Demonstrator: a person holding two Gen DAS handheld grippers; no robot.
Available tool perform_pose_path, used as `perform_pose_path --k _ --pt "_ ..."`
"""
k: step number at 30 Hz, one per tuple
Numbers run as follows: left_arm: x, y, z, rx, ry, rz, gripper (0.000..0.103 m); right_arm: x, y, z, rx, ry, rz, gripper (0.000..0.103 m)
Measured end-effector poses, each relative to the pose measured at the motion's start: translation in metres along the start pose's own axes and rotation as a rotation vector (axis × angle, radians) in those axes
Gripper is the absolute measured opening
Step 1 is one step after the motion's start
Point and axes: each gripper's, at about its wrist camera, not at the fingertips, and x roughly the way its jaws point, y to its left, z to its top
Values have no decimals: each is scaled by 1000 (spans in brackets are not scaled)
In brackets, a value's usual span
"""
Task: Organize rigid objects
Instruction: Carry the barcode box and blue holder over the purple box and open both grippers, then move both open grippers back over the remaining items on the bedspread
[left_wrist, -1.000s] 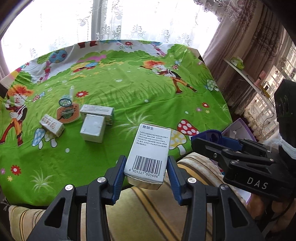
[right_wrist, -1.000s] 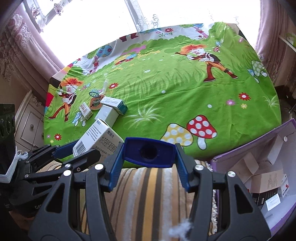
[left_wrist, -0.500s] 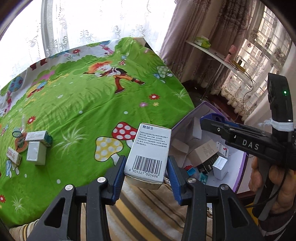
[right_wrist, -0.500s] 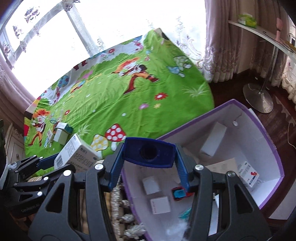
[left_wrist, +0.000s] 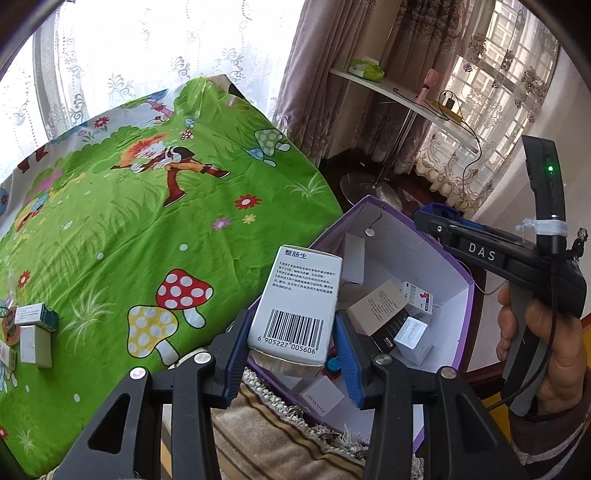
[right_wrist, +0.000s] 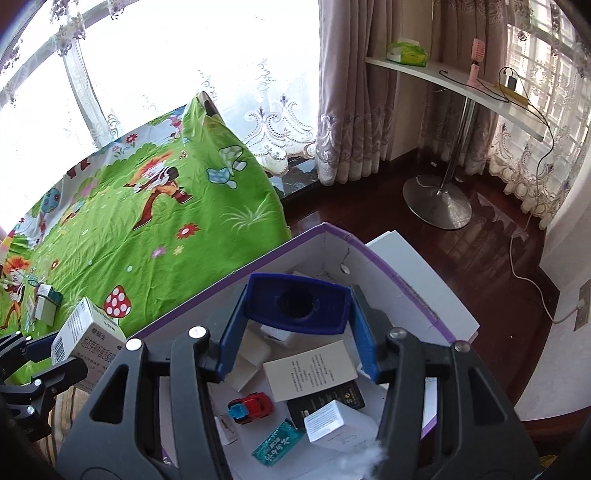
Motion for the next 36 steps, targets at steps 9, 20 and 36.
perform_pose_path --k 9,20,36 --pt "15 3 3 -58 32 -50 55 -4 -2 3 -2 -26 -16 77" --pt "5 21 0 -117 18 -56 55 -15 10 3 -32 -30 14 80" --pt "-32 88 -7 -203 -60 1 55 -29 78 4 -162 -25 84 82"
